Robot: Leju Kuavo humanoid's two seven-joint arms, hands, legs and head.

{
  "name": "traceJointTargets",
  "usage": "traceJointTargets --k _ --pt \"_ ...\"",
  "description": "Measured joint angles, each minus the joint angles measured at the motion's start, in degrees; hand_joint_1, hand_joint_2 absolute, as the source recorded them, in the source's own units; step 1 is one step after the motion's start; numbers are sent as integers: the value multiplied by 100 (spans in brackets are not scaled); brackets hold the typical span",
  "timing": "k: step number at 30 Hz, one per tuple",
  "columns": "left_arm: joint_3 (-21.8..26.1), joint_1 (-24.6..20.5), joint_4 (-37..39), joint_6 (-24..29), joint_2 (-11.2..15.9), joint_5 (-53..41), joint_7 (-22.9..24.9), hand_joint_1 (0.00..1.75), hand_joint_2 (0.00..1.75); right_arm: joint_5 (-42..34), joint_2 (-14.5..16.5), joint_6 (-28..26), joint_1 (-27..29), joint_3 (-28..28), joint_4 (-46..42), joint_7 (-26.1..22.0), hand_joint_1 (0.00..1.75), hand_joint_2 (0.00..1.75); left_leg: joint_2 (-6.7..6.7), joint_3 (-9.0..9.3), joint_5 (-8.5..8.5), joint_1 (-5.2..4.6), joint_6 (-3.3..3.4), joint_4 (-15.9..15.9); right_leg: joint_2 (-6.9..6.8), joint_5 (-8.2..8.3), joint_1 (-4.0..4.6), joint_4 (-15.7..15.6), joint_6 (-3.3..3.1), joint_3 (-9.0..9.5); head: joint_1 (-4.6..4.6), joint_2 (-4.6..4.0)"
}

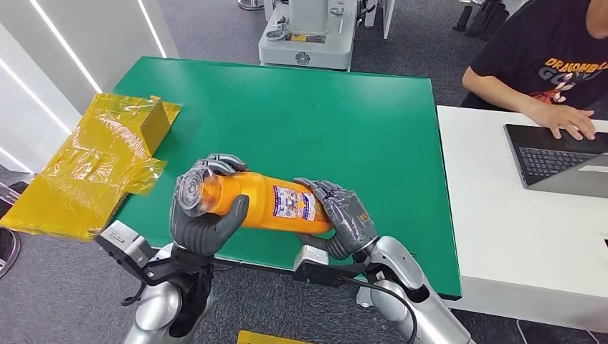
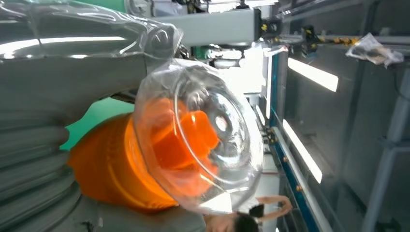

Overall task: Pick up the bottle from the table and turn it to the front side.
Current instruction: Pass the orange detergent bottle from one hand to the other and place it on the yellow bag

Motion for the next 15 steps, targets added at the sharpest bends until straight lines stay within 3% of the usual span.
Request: traceJointTargets --k 5,6,9,10,15 --pt "-2 -32 3 -231 -11 265 14 175 175 9 14 -7 14 7 -1 -25 172 175 0 -1 0 0 0 0 0 0 0 0 0 0 0 0" --pt "-2 -45 4 -250 -20 288 14 175 175 7 25 -8 13 11 -1 -30 153 175 0 -1 0 0 0 0 0 0 0 1 0 1 0 0" --pt "-2 -84 5 -277 -52 326 12 175 175 -22 74 -32 10 24 1 -44 25 175 -1 -1 0 0 0 0 -1 0 0 1 0 1 0 0" --pt "-2 -93 4 -274 -61 333 10 175 175 -41 92 -49 10 25 1 -50 0 175 -1 -1 0 0 0 0 -1 0 0 1 0 1 0 0" --pt "-2 -103 17 -215 -85 336 17 175 175 -180 196 -127 11 72 -1 -91 0 175 -1 -1 0 1 0 0 -1 0 0 1 0 1 0 0"
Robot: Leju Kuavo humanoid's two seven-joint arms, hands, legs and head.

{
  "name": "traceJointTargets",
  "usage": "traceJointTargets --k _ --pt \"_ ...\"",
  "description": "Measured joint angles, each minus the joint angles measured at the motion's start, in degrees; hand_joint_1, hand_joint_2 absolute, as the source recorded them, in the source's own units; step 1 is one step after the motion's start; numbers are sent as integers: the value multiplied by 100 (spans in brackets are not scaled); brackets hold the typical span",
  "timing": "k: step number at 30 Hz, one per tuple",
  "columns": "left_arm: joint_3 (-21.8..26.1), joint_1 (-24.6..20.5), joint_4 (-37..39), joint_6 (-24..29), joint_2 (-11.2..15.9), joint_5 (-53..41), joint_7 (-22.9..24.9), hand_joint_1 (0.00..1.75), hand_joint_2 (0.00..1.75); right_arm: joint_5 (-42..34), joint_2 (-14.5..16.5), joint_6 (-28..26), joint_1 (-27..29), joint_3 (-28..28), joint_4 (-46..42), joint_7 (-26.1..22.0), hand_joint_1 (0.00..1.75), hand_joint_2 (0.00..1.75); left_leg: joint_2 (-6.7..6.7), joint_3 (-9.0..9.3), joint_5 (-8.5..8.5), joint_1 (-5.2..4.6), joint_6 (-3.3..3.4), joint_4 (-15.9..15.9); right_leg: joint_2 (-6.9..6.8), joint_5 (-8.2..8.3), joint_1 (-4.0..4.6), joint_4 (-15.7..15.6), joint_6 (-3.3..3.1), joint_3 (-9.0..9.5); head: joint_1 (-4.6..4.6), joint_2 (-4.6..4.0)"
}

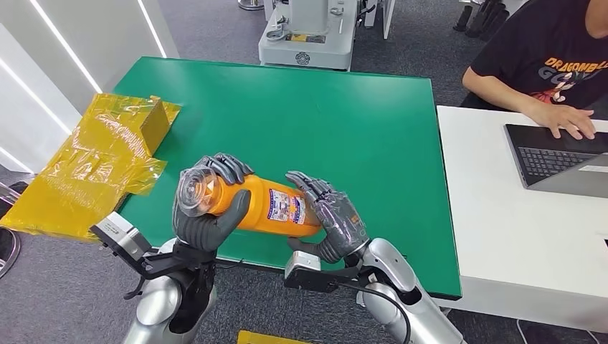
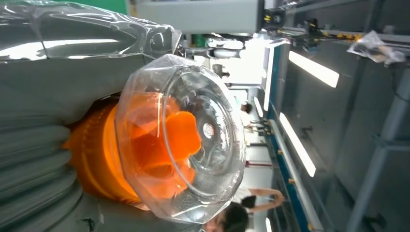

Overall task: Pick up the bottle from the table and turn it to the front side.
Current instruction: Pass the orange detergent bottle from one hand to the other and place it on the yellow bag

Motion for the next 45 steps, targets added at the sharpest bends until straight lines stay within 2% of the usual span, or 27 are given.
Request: traceJointTargets --k 12,17,24,30,35,39,42,45 --pt "5 16 28 173 2 25 -13 175 175 -525 106 -249 2 11 -56 -76 0 175 -2 -1 0 0 0 0 -1 0 0 0 0 1 0 0" --pt "15 41 28 337 9 -14 -27 175 175 -932 120 -510 66 0 -234 -225 0 175 -3 -1 0 0 0 0 -1 0 0 0 0 0 0 0" --pt "44 73 32 428 106 -341 -216 175 175 -1629 165 -1170 452 -234 -763 -447 0 175 -2 -1 0 0 0 -1 -1 -1 0 -1 1 -1 1 0" --pt "191 6 30 481 259 -697 -348 175 175 -2006 157 -1398 822 -481 -1142 -480 0 175 -1 0 0 0 0 -1 0 -1 0 0 0 -1 1 0" --pt "316 -76 29 603 458 -1233 -300 175 175 -2045 99 -1376 1074 -596 -1262 -323 0 175 0 2 0 0 0 -1 0 -1 0 0 0 0 0 0" --pt "445 -157 24 744 713 -2186 -57 175 175 -2020 47 -1353 1341 -676 -1270 -280 0 175 0 1 0 1 0 -1 0 -1 0 0 0 -1 1 0" --pt "532 -311 26 705 966 -2950 168 175 175 -2041 20 -1325 1497 -707 -1281 -255 0 175 0 1 0 2 0 -2 1 -1 1 0 0 -2 0 0" --pt "544 -589 86 480 1353 -3994 414 175 175 -2060 2 -1249 1622 -710 -1319 -210 0 175 1 2 2 3 -2 -3 2 -1 2 1 0 -2 1 0"
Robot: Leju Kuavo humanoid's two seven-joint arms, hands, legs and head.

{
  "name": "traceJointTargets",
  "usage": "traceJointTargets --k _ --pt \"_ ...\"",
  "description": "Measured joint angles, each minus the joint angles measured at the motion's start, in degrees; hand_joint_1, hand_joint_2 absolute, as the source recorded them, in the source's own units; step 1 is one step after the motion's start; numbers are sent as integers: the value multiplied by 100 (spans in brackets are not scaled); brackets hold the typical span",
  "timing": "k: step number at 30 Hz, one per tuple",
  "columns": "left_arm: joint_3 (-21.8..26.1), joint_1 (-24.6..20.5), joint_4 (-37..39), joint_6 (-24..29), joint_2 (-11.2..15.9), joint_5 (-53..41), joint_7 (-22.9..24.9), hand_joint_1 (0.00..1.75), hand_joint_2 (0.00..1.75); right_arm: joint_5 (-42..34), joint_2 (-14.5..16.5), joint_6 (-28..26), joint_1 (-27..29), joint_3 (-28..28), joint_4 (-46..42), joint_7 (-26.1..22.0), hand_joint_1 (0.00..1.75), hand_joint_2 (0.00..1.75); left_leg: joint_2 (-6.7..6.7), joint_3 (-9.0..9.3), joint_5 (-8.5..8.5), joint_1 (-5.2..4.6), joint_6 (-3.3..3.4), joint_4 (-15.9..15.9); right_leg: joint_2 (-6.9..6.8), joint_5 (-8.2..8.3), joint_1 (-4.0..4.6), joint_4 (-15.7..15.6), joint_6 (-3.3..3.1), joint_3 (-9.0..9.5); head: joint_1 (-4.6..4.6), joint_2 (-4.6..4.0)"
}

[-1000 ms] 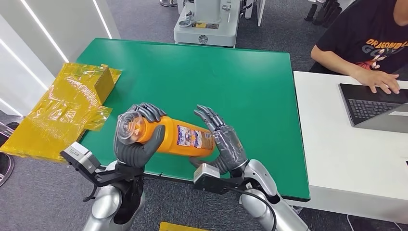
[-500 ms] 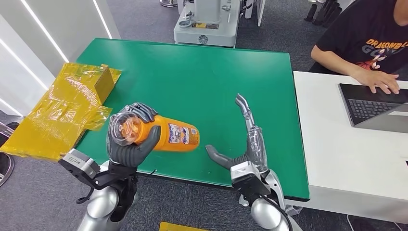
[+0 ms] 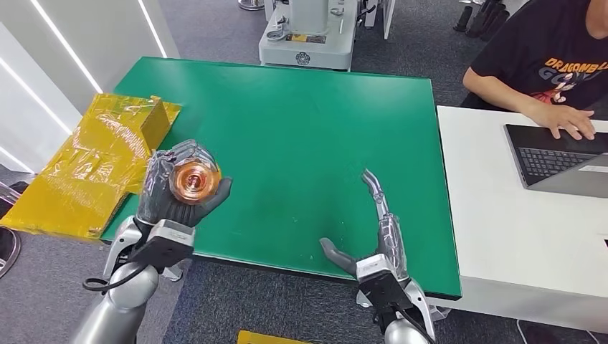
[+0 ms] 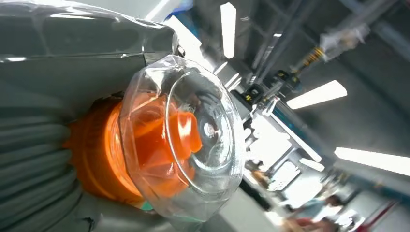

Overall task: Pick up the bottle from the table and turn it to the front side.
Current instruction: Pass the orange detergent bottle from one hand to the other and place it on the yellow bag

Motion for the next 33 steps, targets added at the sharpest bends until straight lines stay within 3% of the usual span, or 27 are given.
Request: traceJointTargets --k 5,9,13,19,24,29,33 --pt "-113 -550 373 -267 706 -1221 191 175 175 53 -26 112 150 -20 -104 33 0 175 8 4 3 0 -4 -1 9 2 0 3 -3 0 -1 0" --pt "-294 -876 652 -366 1063 -1606 292 175 175 82 -39 157 213 -52 -154 35 0 175 8 4 3 0 -4 0 10 3 1 3 -4 -1 0 0" --pt "-677 -1504 1332 -605 1327 -2164 319 175 175 118 -47 161 308 -120 -202 10 0 175 6 4 3 -2 -4 1 7 3 0 3 -3 0 0 0" --pt "-1174 -2162 2446 -893 1335 -2497 232 175 175 150 -55 163 401 -137 -269 -16 0 175 19 6 3 -2 -4 1 18 5 0 3 -5 -3 1 0" --pt "-1590 -2558 3461 -949 1154 -2901 289 175 175 130 -72 156 439 -129 -298 -27 0 175 21 5 3 -2 -4 1 21 5 0 3 -6 -4 1 0" --pt "-1968 -2767 4297 -986 1032 -3246 344 175 175 -27 -82 102 372 -86 -230 -101 0 175 24 5 3 -1 -4 0 25 5 0 3 -6 -5 -1 0" --pt "-2027 -2763 4703 -991 1004 -2998 575 175 175 -55 -82 54 335 -19 -157 -114 0 175 23 4 3 -1 -4 -2 24 5 0 4 -6 -6 -1 0"
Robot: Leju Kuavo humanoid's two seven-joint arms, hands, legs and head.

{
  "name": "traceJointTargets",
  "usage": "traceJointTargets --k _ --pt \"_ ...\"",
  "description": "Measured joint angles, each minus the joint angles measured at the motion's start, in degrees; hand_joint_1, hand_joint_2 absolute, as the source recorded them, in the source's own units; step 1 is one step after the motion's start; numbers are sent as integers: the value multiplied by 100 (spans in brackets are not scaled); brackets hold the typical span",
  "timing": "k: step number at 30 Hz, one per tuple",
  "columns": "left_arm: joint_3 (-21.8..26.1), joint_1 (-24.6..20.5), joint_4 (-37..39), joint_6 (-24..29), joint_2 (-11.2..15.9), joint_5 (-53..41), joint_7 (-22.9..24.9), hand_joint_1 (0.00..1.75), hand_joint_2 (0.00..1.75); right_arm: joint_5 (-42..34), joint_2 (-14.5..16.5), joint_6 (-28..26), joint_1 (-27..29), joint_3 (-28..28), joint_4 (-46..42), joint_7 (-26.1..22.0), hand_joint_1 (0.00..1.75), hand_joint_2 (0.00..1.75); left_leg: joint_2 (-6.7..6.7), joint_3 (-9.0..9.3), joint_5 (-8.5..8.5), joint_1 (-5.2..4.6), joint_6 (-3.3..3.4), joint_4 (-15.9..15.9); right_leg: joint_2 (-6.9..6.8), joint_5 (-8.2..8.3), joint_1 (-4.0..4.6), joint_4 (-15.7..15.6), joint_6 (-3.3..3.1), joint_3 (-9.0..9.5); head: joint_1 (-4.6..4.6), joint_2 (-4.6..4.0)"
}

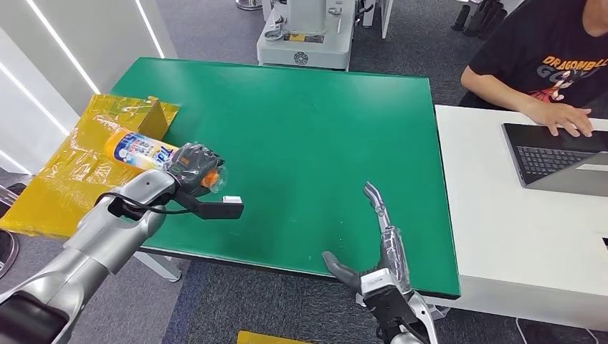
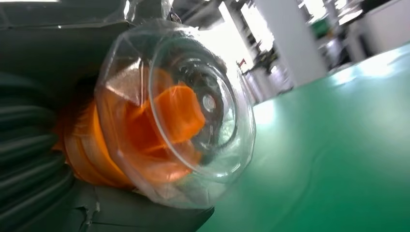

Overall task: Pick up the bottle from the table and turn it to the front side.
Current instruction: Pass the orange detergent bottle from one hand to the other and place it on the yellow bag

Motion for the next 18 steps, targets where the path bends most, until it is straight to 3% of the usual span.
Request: traceJointTargets --k 18 --pt "-86 324 611 404 -58 -621 784 175 175 351 103 18 163 53 51 147 0 175 -3 -3 0 -1 0 -1 -2 -1 0 0 0 -1 1 0"
